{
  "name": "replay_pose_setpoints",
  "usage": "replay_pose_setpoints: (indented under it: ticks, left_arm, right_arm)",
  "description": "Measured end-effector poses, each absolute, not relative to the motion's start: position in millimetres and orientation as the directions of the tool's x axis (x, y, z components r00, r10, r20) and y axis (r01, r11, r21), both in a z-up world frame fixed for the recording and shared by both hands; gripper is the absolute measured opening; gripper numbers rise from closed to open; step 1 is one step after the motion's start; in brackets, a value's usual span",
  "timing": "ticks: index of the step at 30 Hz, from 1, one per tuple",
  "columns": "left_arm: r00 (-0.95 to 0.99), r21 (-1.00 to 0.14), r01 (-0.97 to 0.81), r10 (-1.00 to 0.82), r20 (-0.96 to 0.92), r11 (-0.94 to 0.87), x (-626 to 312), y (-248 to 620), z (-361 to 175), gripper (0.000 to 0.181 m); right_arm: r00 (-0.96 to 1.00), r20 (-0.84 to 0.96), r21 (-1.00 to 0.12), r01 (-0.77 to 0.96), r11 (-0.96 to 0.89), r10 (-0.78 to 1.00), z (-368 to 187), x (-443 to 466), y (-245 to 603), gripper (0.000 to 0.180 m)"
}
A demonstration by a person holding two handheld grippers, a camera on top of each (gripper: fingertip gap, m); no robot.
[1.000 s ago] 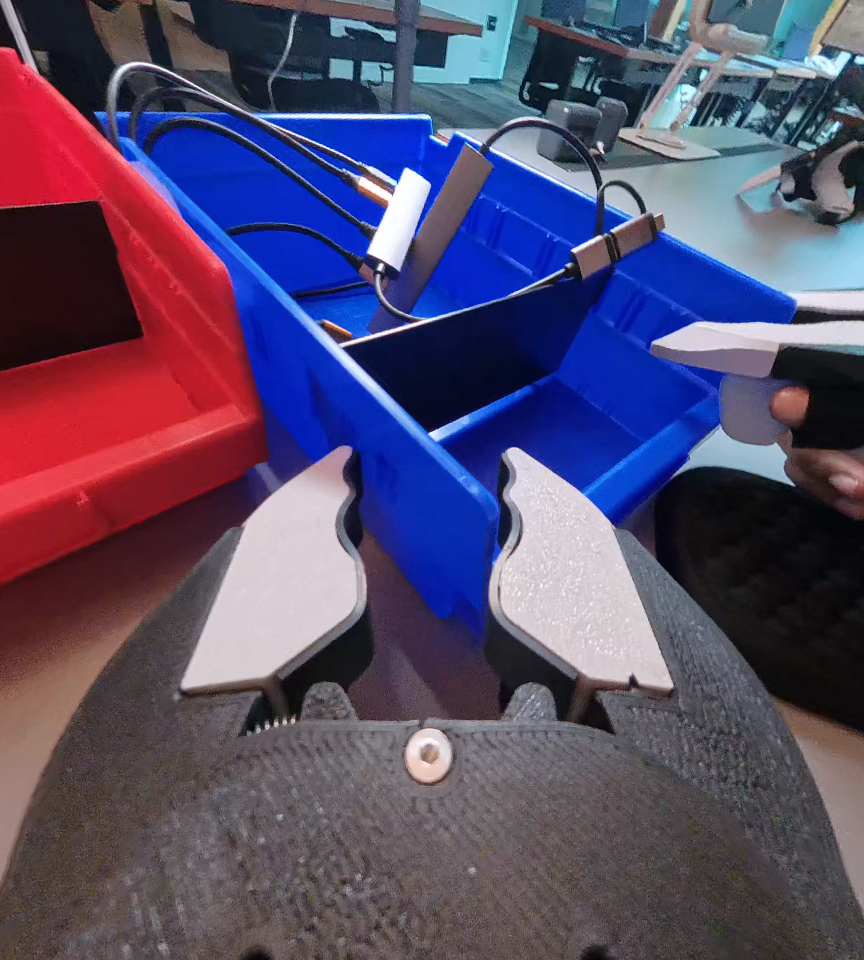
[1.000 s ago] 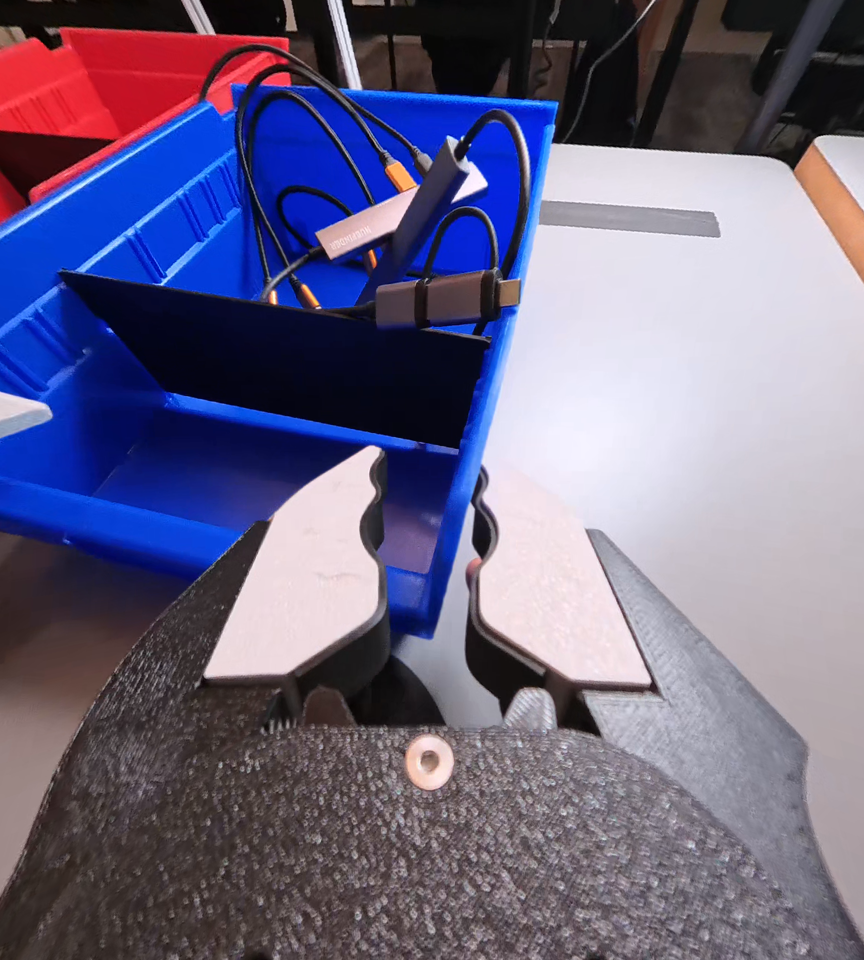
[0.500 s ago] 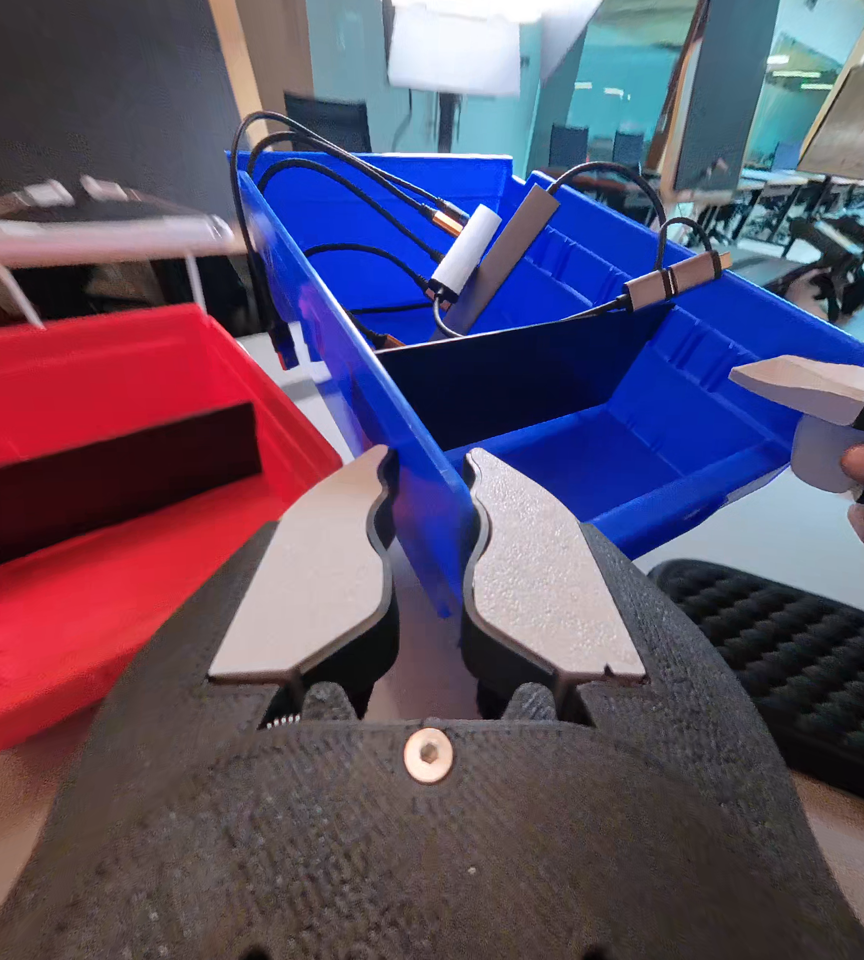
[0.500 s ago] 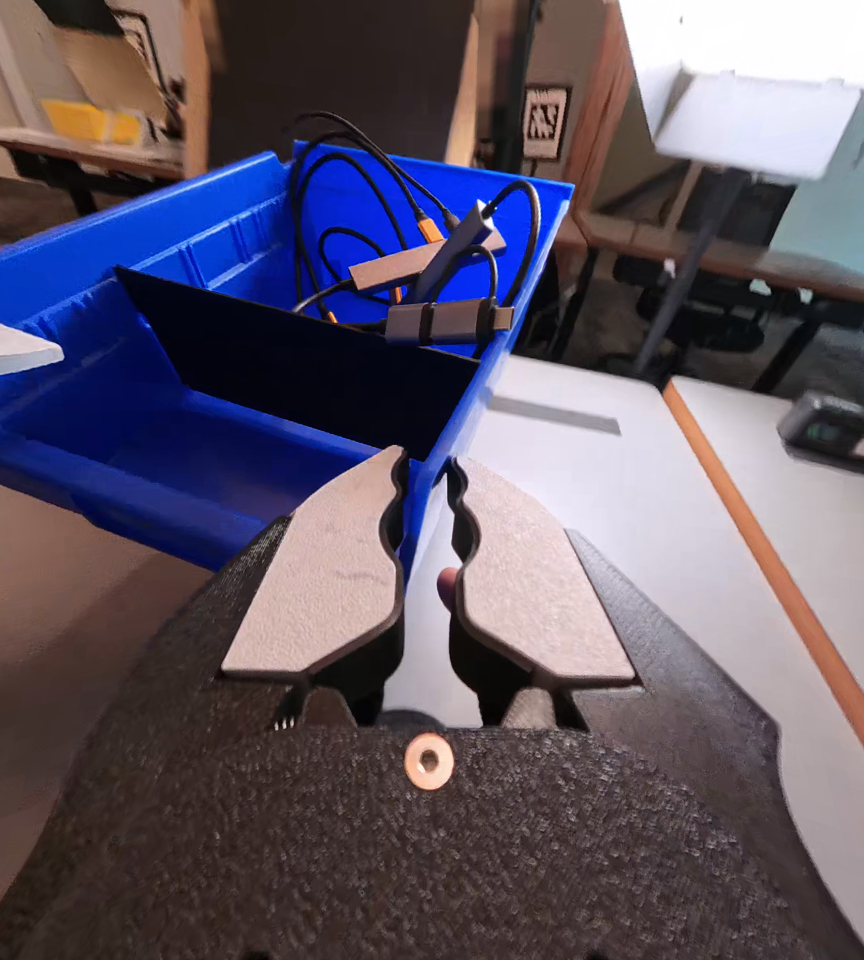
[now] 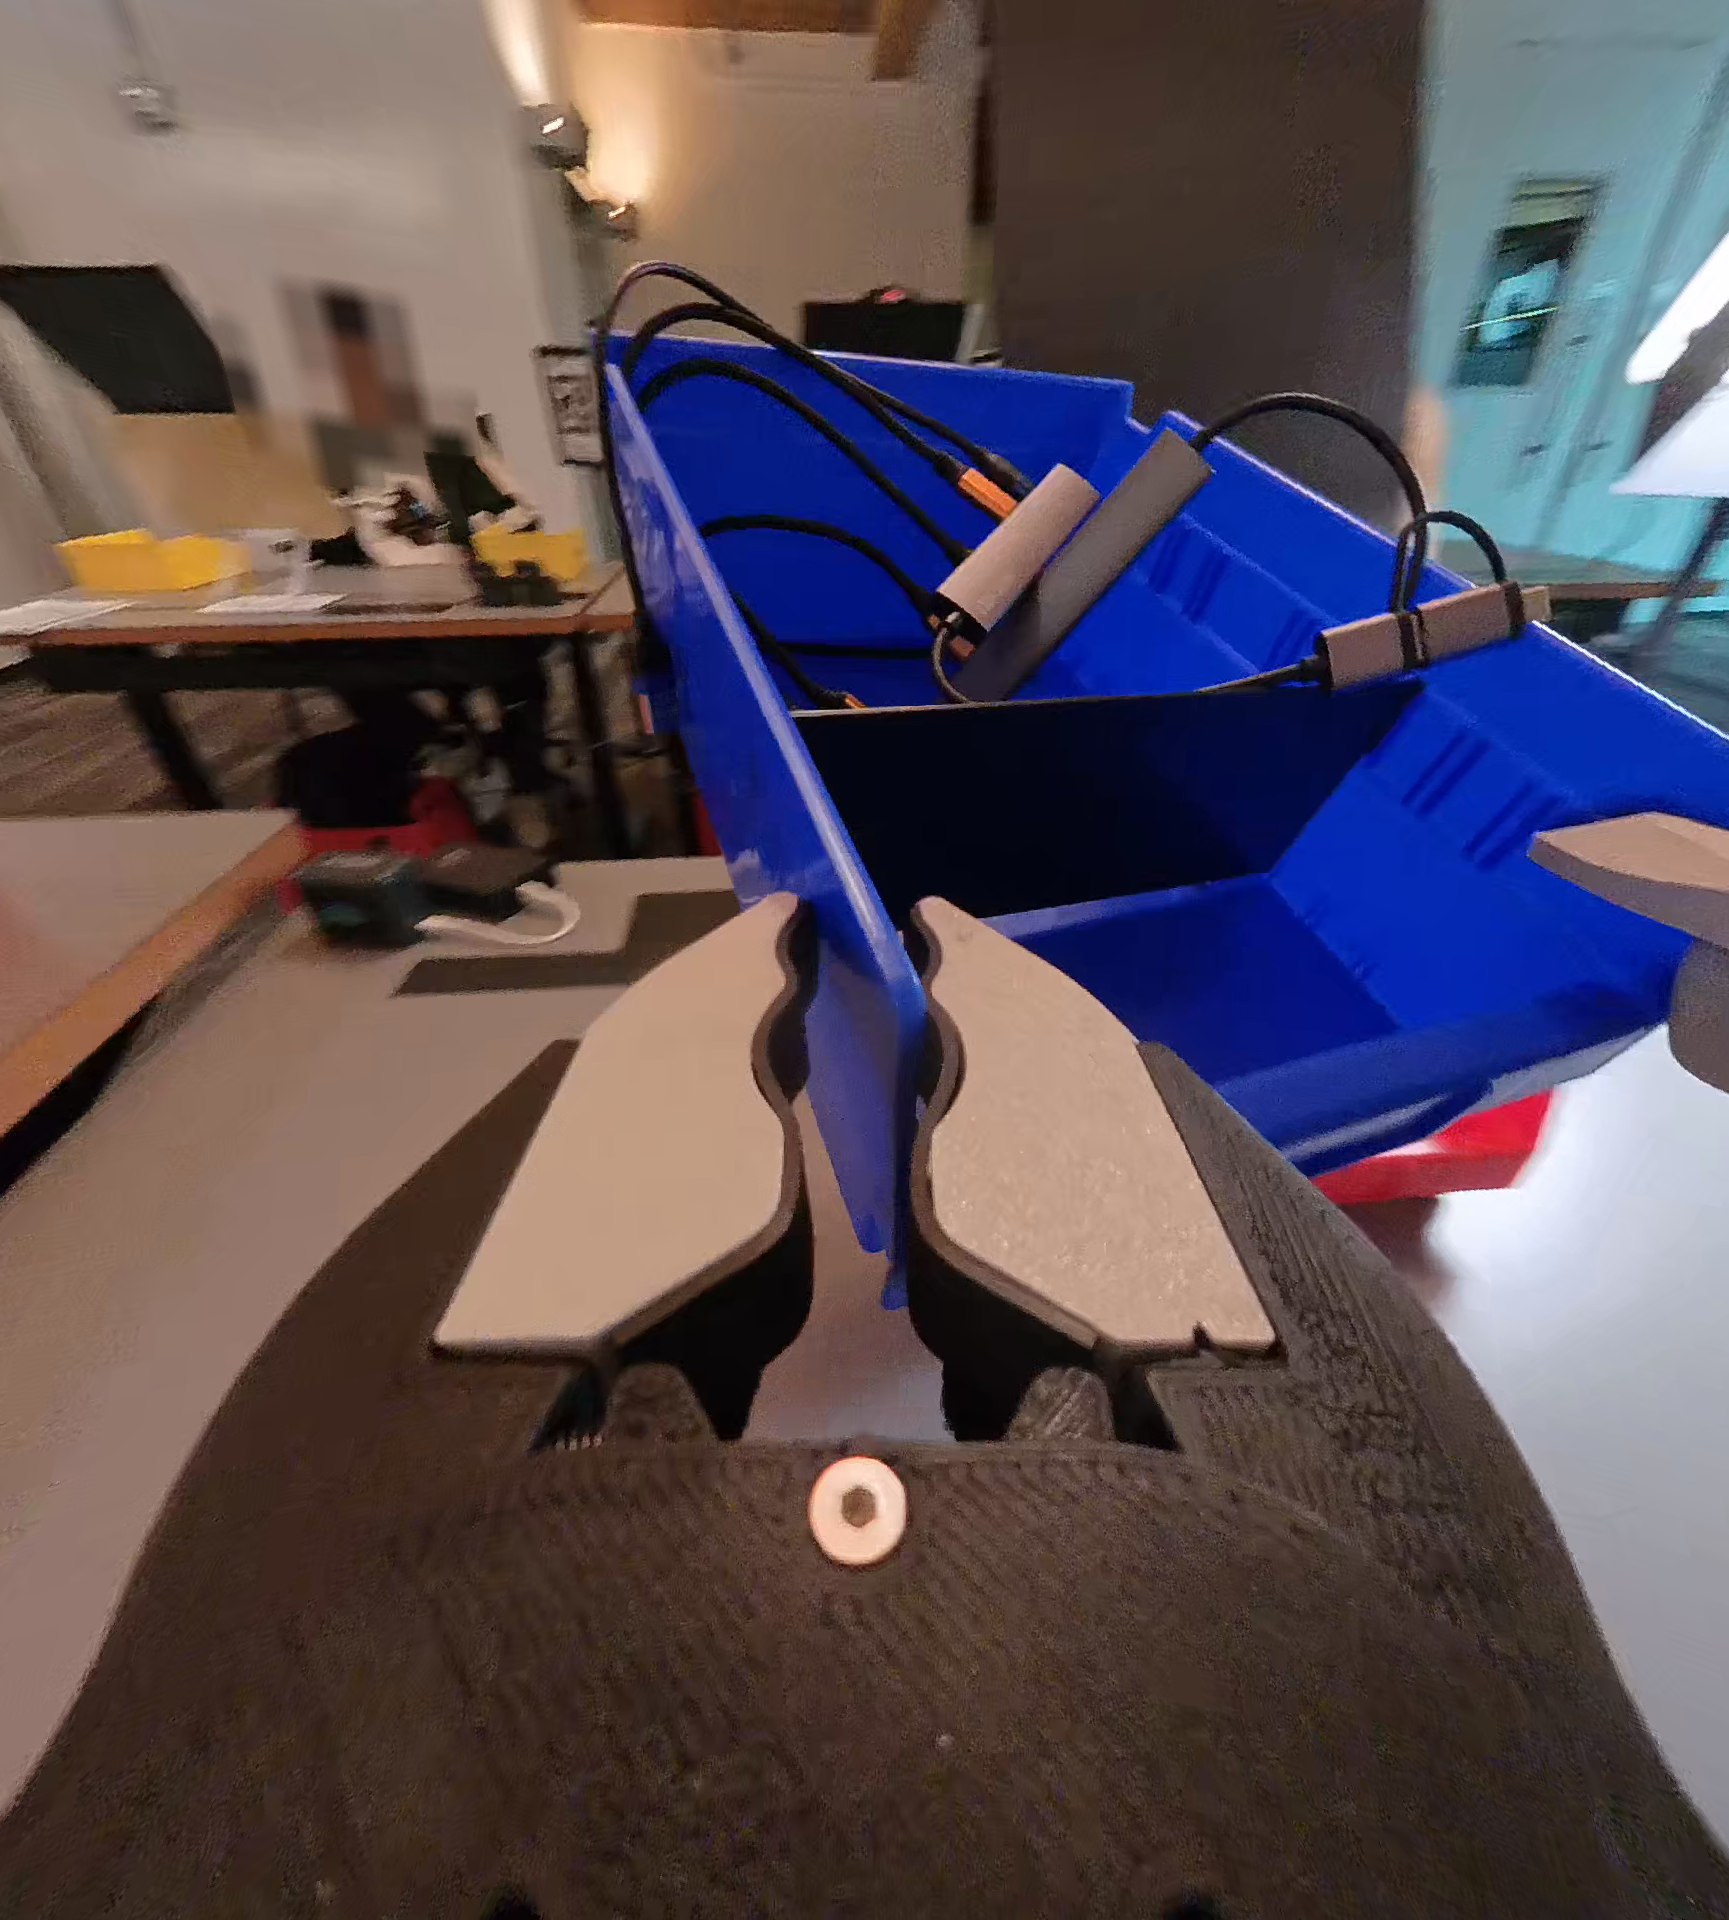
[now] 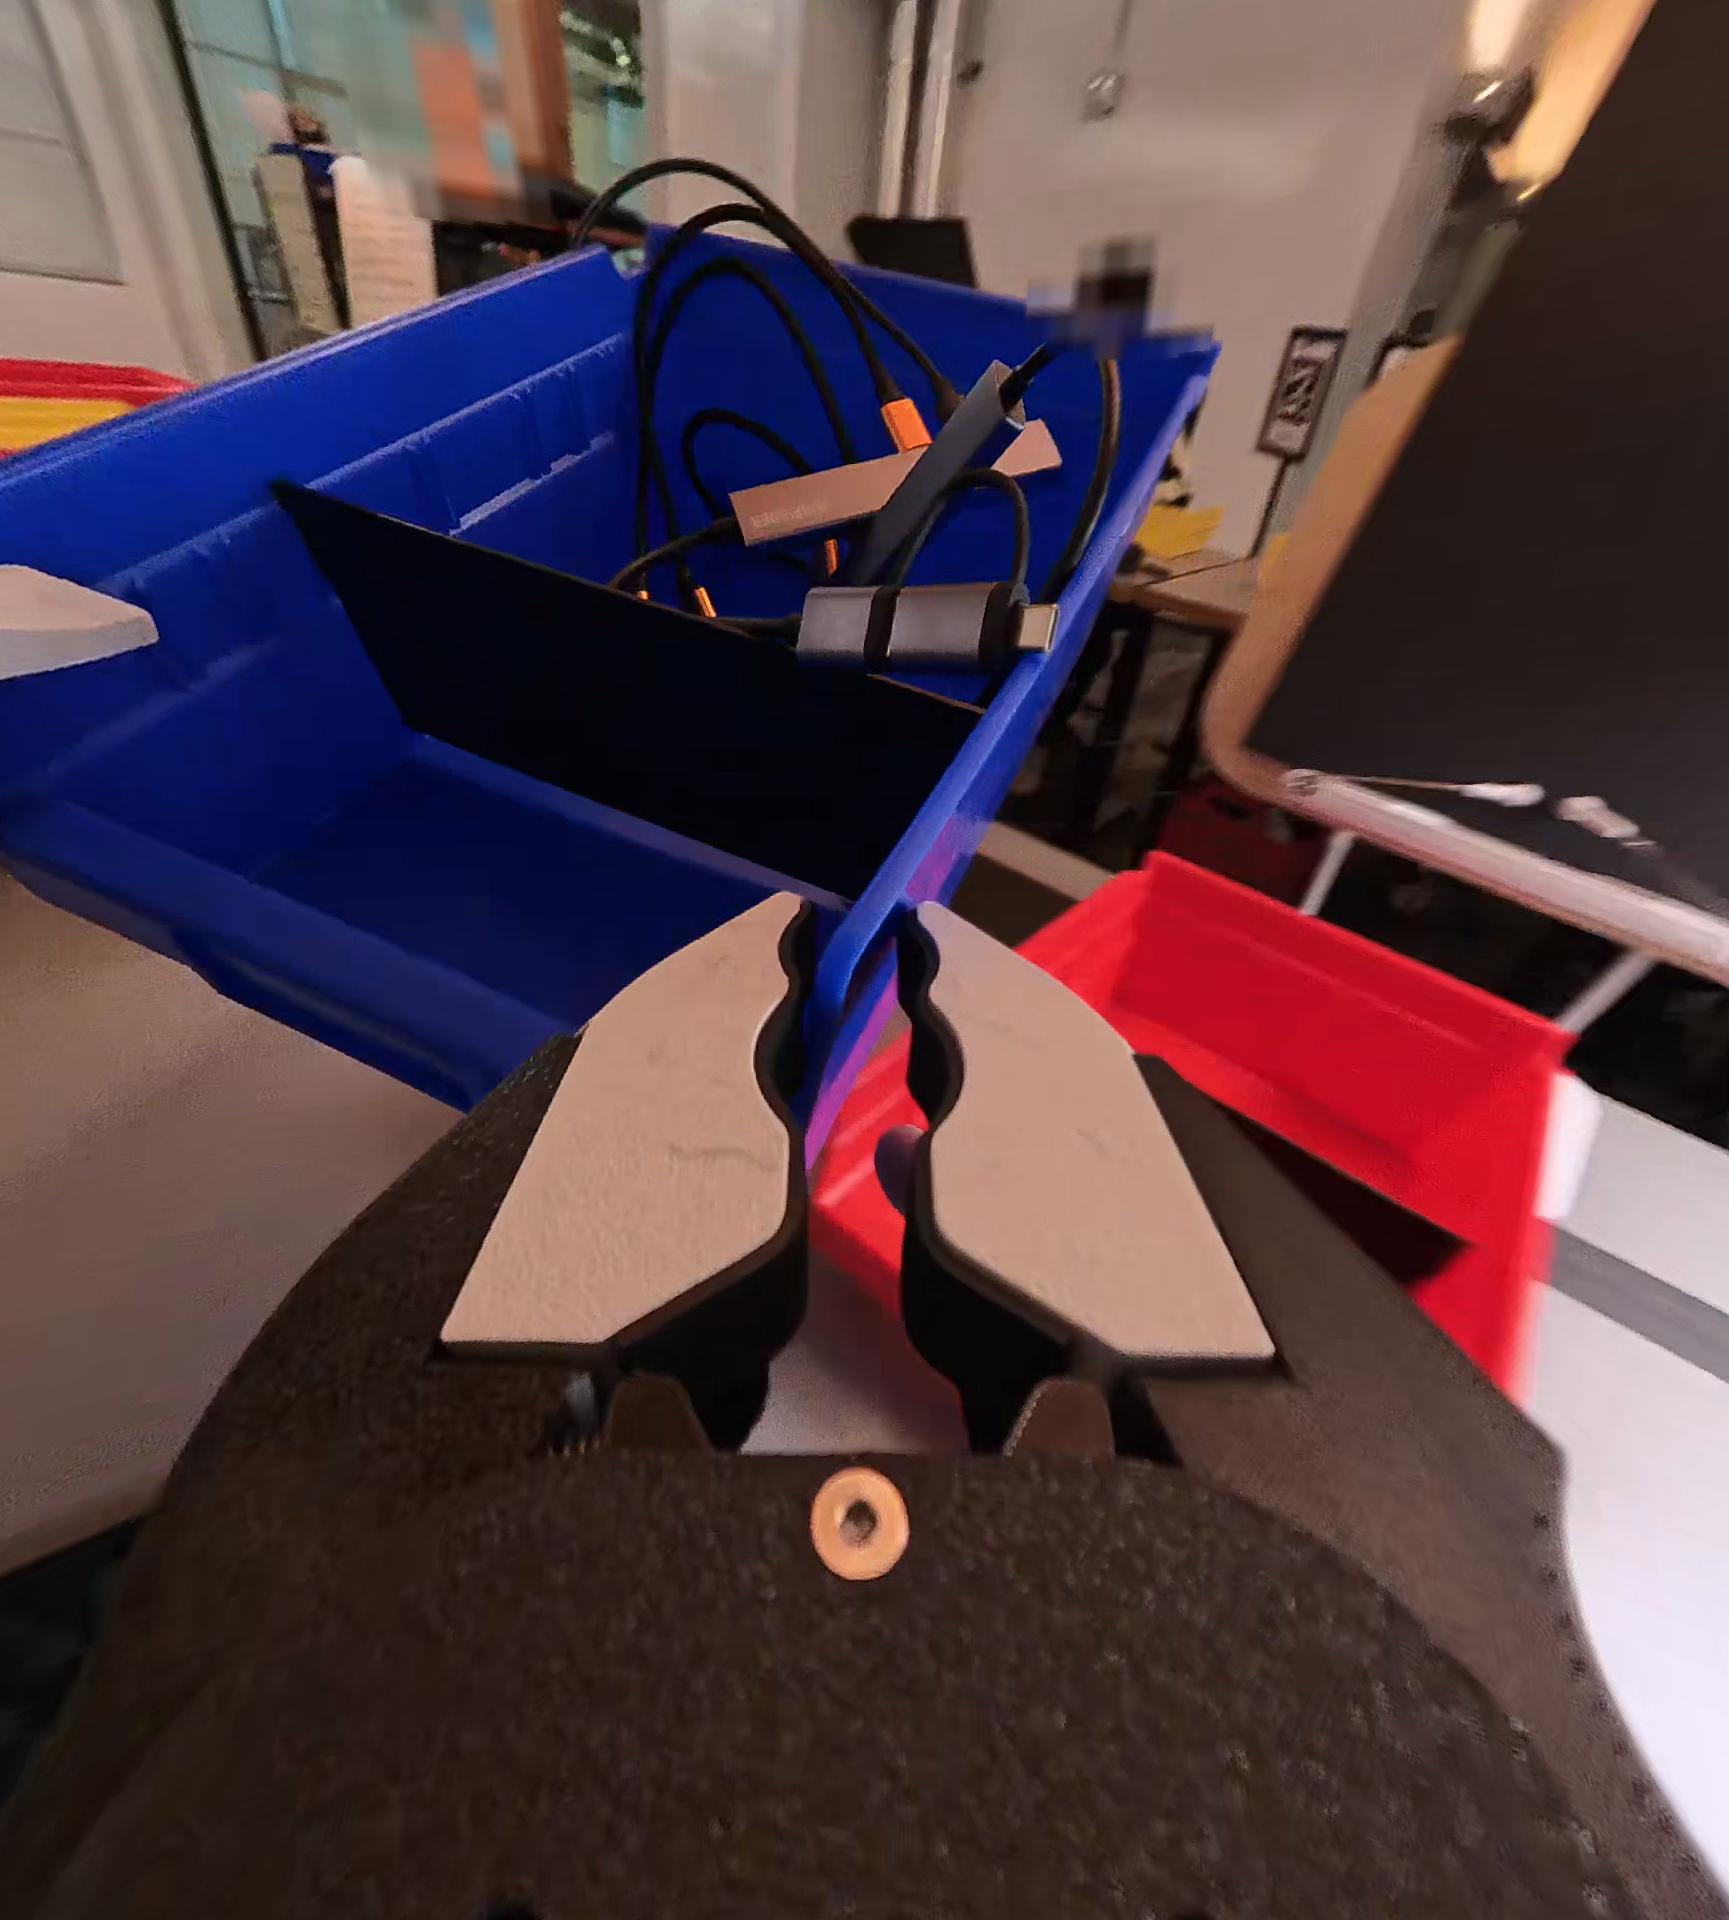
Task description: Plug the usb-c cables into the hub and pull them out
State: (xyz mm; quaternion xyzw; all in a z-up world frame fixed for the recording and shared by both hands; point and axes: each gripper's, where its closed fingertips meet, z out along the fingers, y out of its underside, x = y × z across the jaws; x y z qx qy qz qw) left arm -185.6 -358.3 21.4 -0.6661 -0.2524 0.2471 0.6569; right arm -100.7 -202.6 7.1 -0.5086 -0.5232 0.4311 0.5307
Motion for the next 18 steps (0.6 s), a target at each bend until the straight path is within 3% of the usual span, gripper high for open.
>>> replay_pose_setpoints:
  ticks: [6,12,15,18]
  left_arm:
    - [0.64,-0.988,0.152,0.763,0.089,-0.012,-258,-418,-44,0.013]
    - [0.619,-0.947,0.319,0.763,0.185,-0.029,-287,-407,-126,0.012]
    - [0.635,-0.931,0.356,0.751,0.183,-0.074,-286,-391,-150,0.012]
    - [0.709,-0.926,0.358,0.68,0.186,-0.119,-277,-378,-146,0.017]
  right_arm:
    - [-0.022,0.047,-0.977,0.207,0.05,0.999,-74,-178,-257,0.016]
    - [-0.013,0.054,-0.937,0.345,0.055,0.998,-150,-191,-250,0.019]
    - [-0.016,0.109,-0.929,0.354,0.107,0.994,-159,-181,-237,0.02]
    - [-0.061,0.052,-0.937,0.341,0.069,0.997,-148,-156,-226,0.024]
